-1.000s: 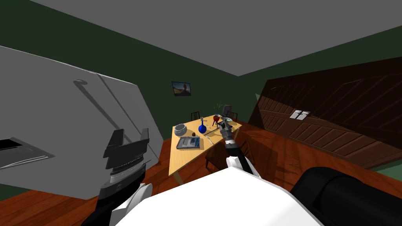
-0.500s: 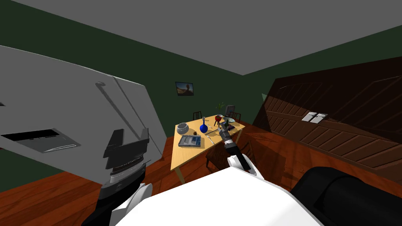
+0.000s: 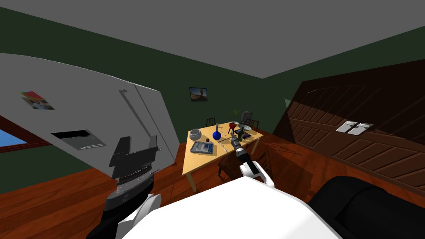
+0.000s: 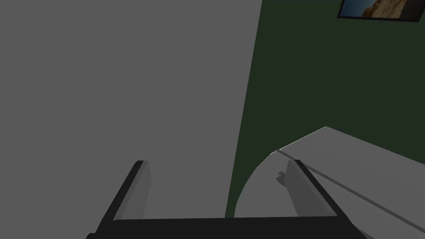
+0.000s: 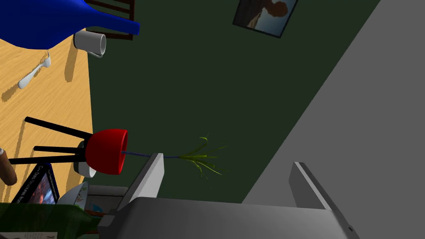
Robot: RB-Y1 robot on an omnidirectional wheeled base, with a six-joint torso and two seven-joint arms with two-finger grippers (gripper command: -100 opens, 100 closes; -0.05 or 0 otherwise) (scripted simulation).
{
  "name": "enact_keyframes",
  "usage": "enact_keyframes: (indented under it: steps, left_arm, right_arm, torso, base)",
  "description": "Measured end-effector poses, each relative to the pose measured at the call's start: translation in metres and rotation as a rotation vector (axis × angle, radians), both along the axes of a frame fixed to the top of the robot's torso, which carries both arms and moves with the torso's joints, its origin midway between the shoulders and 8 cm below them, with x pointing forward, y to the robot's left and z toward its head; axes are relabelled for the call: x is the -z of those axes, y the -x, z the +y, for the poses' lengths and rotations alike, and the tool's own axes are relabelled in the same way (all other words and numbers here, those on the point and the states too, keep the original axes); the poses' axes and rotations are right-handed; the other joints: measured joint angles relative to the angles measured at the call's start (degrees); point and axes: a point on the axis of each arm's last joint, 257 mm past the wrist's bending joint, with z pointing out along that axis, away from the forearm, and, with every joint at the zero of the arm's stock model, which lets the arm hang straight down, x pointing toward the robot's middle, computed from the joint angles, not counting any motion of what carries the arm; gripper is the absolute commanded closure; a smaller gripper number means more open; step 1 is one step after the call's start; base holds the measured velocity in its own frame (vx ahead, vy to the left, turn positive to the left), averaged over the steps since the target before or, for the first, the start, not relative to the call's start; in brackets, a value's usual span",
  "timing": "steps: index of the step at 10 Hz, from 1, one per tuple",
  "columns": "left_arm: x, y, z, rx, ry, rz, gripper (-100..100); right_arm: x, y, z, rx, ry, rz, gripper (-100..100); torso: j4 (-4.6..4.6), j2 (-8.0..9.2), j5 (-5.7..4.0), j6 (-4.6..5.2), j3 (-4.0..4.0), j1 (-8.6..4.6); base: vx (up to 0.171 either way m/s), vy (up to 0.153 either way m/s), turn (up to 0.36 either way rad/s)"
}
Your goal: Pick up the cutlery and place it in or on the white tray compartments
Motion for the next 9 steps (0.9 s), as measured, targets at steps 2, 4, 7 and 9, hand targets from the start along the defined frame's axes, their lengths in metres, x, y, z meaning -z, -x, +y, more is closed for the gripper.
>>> enact_keyframes:
  steps: [2,4,7,9]
  left_arm:
    - [0.000,0.000,0.000,0.000,0.000,0.000,0]
    - [0.000,0.000,0.000,0.000,0.000,0.000,0]
    - [0.000,0.000,0.000,0.000,0.000,0.000,0]
    - [0.000,0.000,0.000,0.000,0.000,0.000,0]
  right_arm:
    - [0.030,-0.009,-0.011,0.023,0.052,0.082,-100]
    - [0.051,-0.019,-0.014,0.039,0.086,0.137,-100]
    - [0.091,-0.028,-0.028,0.072,0.164,0.249,-100]
    - [0.113,-0.031,-0.032,0.087,0.201,0.302,-100]
  torso:
    - [0.01,0.05,-0.01,0.00,0.03,-0.05]
    - [0.00,-0.02,0.01,0.00,-0.01,0.03]
    - [-0.01,-0.04,0.01,0.03,-0.02,0.03]
    - [-0.02,-0.09,0.01,0.03,-0.05,0.06]
  base:
    - [-0.044,-0.040,0.131]
    - [-0.028,-0.023,0.157]
    - [-0.024,-0.020,0.138]
    - [-0.008,-0.011,0.102]
